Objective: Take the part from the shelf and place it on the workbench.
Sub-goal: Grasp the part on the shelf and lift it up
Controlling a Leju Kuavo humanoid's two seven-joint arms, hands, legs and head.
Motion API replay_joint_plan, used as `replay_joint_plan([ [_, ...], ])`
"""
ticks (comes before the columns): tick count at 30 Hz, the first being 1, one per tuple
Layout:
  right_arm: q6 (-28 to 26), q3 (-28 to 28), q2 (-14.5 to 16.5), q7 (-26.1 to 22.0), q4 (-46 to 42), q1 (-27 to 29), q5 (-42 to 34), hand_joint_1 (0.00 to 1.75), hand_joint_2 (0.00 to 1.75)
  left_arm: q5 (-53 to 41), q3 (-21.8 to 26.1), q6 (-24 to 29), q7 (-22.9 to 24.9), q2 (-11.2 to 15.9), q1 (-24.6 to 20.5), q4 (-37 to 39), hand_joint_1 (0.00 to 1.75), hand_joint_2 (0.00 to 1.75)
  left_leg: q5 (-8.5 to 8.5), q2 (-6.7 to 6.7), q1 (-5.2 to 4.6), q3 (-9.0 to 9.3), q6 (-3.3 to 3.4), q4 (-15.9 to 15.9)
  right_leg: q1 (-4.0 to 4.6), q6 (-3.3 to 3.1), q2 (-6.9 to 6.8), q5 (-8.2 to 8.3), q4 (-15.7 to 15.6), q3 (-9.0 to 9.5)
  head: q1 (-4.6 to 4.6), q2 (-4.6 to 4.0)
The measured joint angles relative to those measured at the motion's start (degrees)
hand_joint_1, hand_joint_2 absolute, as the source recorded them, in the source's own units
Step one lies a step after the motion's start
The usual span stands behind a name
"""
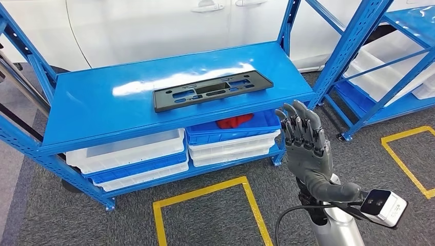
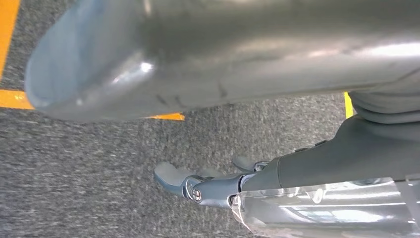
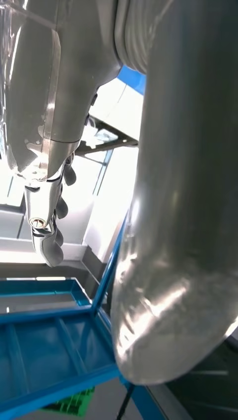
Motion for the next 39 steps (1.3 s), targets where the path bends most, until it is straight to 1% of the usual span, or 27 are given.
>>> replay_joint_plan([
  [1,0.07,0.1,-0.05,0.03,0.16,-0.38,-0.04,0.0,0.0,0.07,0.04,-0.02,-0.09,-0.15,-0.04,0.04,0.0,0.0,-0.25,0.0,-0.11,0.19,-0.16,0.02,0.3,-0.5,-0.1,1.2,-3.22,1.34,-0.01,0.0],
  [2,0.07,0.2,-0.1,0.05,0.31,-0.7,-0.09,0.0,0.0,0.09,0.08,-0.04,-0.17,-0.27,-0.08,0.08,0.0,0.0,-0.43,0.02,-0.14,0.26,-0.38,0.0,0.55,-0.85,-0.17,1.64,-5.17,2.13,-0.01,0.0],
  [4,0.01,0.38,-0.24,0.09,0.53,-1.04,-0.21,0.0,0.0,0.09,0.11,-0.11,-0.32,-0.37,-0.14,0.11,0.0,0.0,-0.65,0.1,-0.02,0.33,-0.96,-0.18,0.77,-1.11,-0.17,1.33,-6.22,2.45,0.0,0.0],
  [6,-0.06,0.58,-0.37,0.11,0.63,-1.13,-0.29,0.0,0.0,0.09,0.11,-0.19,-0.37,-0.33,-0.19,0.11,0.0,0.0,-1.2,0.16,0.03,0.43,-1.58,0.23,0.42,-1.34,-0.14,1.37,-7.1,3.19,-0.01,0.0],
  [7,-0.14,0.71,-0.4,0.13,0.68,-1.22,-0.21,0.0,0.0,0.09,0.11,-0.24,-0.4,-0.33,-0.22,0.11,0.0,0.0,-2.01,0.16,0.06,-0.17,-1.89,1.77,0.21,-1.5,-0.29,1.36,-7.59,3.71,-0.01,0.0],
  [8,-0.27,0.84,-0.41,0.15,0.75,-1.31,-0.03,0.0,0.0,0.09,0.11,-0.28,-0.43,-0.33,-0.23,0.12,0.0,0.0,-3.23,0.16,0.18,-1.48,-2.21,4.51,0.04,-1.68,-0.47,1.27,-7.92,4.21,-0.02,0.0],
  [10,-0.74,1.04,-0.42,0.17,0.96,-1.42,0.73,0.0,0.0,0.09,0.13,-0.32,-0.45,-0.37,-0.15,0.13,0.0,0.0,-5.92,0.15,0.51,-5.79,-2.8,12.11,0.07,-1.96,-0.91,0.75,-7.99,4.8,-0.02,0.0],
  [11,-0.96,1.09,-0.43,0.17,1.07,-1.41,1.16,0.0,0.0,0.09,0.14,-0.32,-0.45,-0.37,-0.06,0.13,0.0,0.0,-6.28,0.16,0.67,-7.71,-3.05,14.86,0.07,-1.95,-1.09,0.43,-7.94,5.1,-0.02,0.0],
  [12,-1.12,1.13,-0.43,0.17,1.16,-1.4,1.54,0.0,0.0,0.09,0.15,-0.33,-0.45,-0.37,0.03,0.13,0.0,0.0,-5.55,0.19,0.82,-8.75,-3.26,15.7,0.03,-1.88,-1.32,0.06,-7.89,5.47,-0.02,0.0],
  [13,-1.2,1.14,-0.43,0.17,1.24,-1.4,1.81,0.0,0.0,0.09,0.15,-0.34,-0.45,-0.36,0.11,0.12,0.0,0.0,-3.66,0.29,0.97,-8.64,-3.41,14.18,-0.03,-1.75,-1.61,-0.38,-7.79,5.94,-0.02,0.0],
  [14,-1.22,1.15,-0.43,0.15,1.29,-1.4,1.97,0.0,0.0,0.09,0.16,-0.39,-0.45,-0.35,0.15,0.12,0.0,0.0,-0.96,0.75,1.09,-7.45,-3.49,10.61,-0.09,-1.54,-1.96,-0.9,-7.65,6.49,-0.02,0.0],
  [16,-1.22,1.15,-0.45,0.11,1.42,-1.41,2.05,0.0,0.0,0.08,0.16,-0.5,-0.47,-0.36,0.04,0.14,0.0,0.0,2.41,2.86,0.82,-4.59,-3.15,3.56,0.1,-0.93,-2.69,-1.96,-7.28,7.37,-0.02,0.0],
  [17,-1.22,1.15,-0.49,0.09,1.48,-1.42,2.05,0.0,0.0,0.07,0.16,-0.57,-0.47,-0.38,-0.06,0.15,0.0,0.0,2.87,3.68,0.64,-3.83,-2.69,1.66,0.3,-0.61,-3.07,-2.36,-7.12,7.59,-0.01,0.0],
  [18,-1.21,1.16,-0.54,0.08,1.54,-1.44,2.05,0.0,0.0,0.07,0.16,-0.61,-0.49,-0.4,-0.16,0.17,0.0,0.0,2.51,4.01,0.42,-3.68,-2.15,1.16,0.52,-0.3,-3.51,-2.63,-7.07,7.69,-0.01,0.0],
  [20,-1.2,1.18,-0.63,0.07,1.57,-1.54,2.04,0.0,0.0,0.07,0.16,-0.66,-0.51,-0.42,-0.17,0.18,0.0,0.0,2.3,2.98,0.43,-3.7,-1.13,0.92,0.61,0.28,-4.39,-3.11,-7.12,8.0,-0.01,0.0],
  [22,-1.2,1.19,-0.74,0.05,1.57,-1.68,2.03,0.0,0.0,0.07,0.16,-0.68,-0.54,-0.44,-0.13,0.18,0.0,0.0,2.18,1.83,0.6,-3.23,-0.44,0.56,0.29,0.92,-3.37,-4.45,-5.33,7.59,0.0,0.0],
  [24,-1.23,1.17,-0.92,0.03,1.63,-1.71,2.05,0.0,0.0,0.04,0.16,-0.73,-0.56,-0.45,-0.24,0.18,0.0,0.0,2.02,0.7,0.71,-2.84,0.04,0.34,-0.03,1.36,-1.31,-7.15,0.95,4.26,0.01,0.0],
  [26,-1.29,1.17,-1.04,0.01,1.82,-1.53,2.1,0.0,0.0,-0.04,0.16,-0.86,-0.59,-0.44,-0.3,0.18,0.0,0.0,1.77,-0.55,0.65,-2.65,0.28,0.35,-0.15,1.57,-0.59,-9.1,8.34,-0.72,0.01,0.0],
  [27,-1.31,1.16,-1.07,-0.01,1.92,-1.43,2.06,0.0,0.0,-0.13,0.16,-0.96,-0.62,-0.44,-0.28,0.18,0.0,0.0,1.57,-1.08,0.61,-2.41,0.33,0.36,-0.18,1.56,-0.52,-8.52,9.81,-2.28,0.01,0.0],
  [28,-1.29,1.14,-1.11,-0.02,2.0,-1.37,1.92,0.0,0.0,-0.22,0.16,-1.03,-0.66,-0.44,-0.22,0.18,0.0,0.0,1.32,-1.56,0.58,-2.04,0.34,0.36,-0.2,1.44,-0.46,-6.75,9.07,-2.76,0.01,0.0],
  [30,-1.16,1.04,-1.19,-0.02,2.06,-1.32,1.48,0.0,0.0,-0.38,0.16,-1.14,-0.76,-0.45,-0.03,0.19,0.0,0.0,0.68,-2.26,0.54,-1.08,0.22,0.33,-0.12,0.88,-0.25,-1.14,2.05,-0.85,0.01,0.0],
  [31,-1.1,0.98,-1.22,-0.02,2.07,-1.31,1.26,0.0,0.0,-0.43,0.16,-1.17,-0.8,-0.46,0.05,0.19,0.0,0.0,0.35,-2.57,0.44,-0.69,0.02,0.35,0.03,0.55,-0.1,0.79,-1.6,0.46,0.01,0.0],
  [32,-1.06,0.92,-1.25,-0.03,2.08,-1.27,1.09,0.0,0.0,-0.46,0.16,-1.19,-0.82,-0.47,0.1,0.2,0.0,0.0,0.06,-2.77,0.38,-0.47,-0.23,0.36,0.17,0.28,0.03,1.83,-4.26,1.43,-0.01,0.0],
  [34,-1.0,0.79,-1.3,-0.07,2.12,-1.06,0.89,0.0,0.0,-0.51,0.16,-1.2,-0.81,-0.48,0.15,0.2,0.0,0.0,-0.35,-2.92,0.32,-0.26,-0.9,0.22,0.48,-0.15,0.22,1.58,-5.9,2.08,-0.01,0.0],
  [36,-0.93,0.63,-1.32,-0.13,2.16,-0.77,0.84,0.0,0.0,-0.53,0.16,-1.2,-0.82,-0.39,0.15,0.2,0.0,0.0,-0.8,-2.66,0.31,0.06,-1.62,0.11,0.26,-0.68,0.27,1.4,-6.59,2.59,-0.01,0.0],
  [38,-0.95,0.55,-1.35,-0.18,2.19,-0.57,0.88,0.0,0.0,-0.56,0.16,-1.24,-0.87,-0.28,0.05,0.21,0.0,0.0,-2.6,-1.63,0.31,-1.06,-2.18,3.16,-0.07,-1.29,0.08,1.25,-7.34,3.53,-0.03,0.0],
  [39,-1.03,0.54,-1.36,-0.19,2.22,-0.46,0.94,0.0,0.0,-0.58,0.16,-1.28,-0.91,-0.23,0.04,0.22,0.0,0.0,-4.12,-1.05,0.46,-2.71,-2.39,6.52,-0.07,-1.53,-0.08,1.06,-7.5,3.95,-0.03,0.0],
])
